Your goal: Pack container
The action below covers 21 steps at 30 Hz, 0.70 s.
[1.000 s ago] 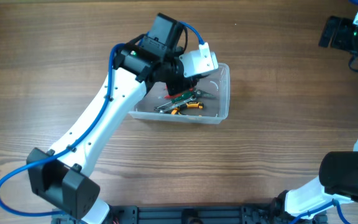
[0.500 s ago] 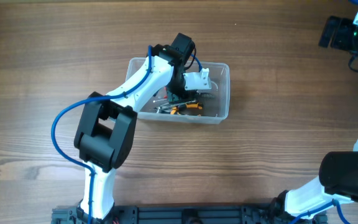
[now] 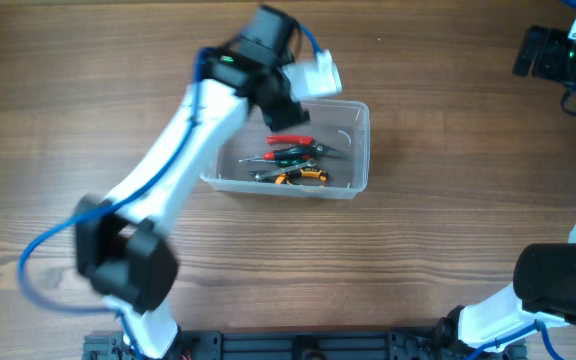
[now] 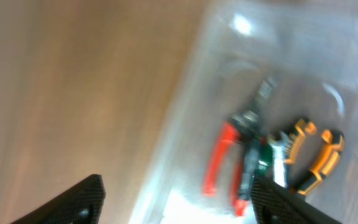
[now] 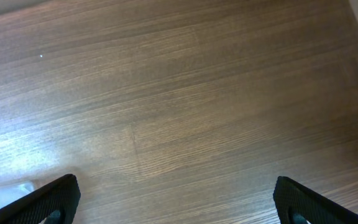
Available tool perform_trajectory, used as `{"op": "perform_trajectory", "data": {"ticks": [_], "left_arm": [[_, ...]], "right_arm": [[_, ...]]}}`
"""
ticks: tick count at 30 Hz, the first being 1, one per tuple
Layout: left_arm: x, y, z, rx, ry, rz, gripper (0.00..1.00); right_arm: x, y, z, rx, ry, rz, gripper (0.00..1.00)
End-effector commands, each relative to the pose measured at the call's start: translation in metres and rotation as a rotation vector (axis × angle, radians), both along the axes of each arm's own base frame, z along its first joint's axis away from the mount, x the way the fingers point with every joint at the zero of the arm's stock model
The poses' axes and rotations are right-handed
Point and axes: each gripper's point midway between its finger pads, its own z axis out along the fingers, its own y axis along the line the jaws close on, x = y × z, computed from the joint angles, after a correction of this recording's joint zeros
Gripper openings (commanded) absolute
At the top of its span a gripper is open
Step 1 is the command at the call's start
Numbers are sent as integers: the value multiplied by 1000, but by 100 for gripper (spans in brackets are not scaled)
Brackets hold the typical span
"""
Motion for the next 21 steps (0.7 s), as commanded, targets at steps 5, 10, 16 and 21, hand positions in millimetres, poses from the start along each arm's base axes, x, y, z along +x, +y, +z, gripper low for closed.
{"op": "perform_trajectory", "data": {"ticks": [5,10,16,21], "left_arm": [[48,190,124,-422,-137,958,100],[44,228,116,-431,-92,1029,100],[43,228,114,-426,-84,1030,100],[43,228,114,-426,-84,1031,100]], "right_arm": [[4,2,-9,16,17,-4,100],[4,2,-9,17,17,-4,100],[4,2,-9,17,17,-5,100],[4,2,-9,16,17,-4,100]]}}
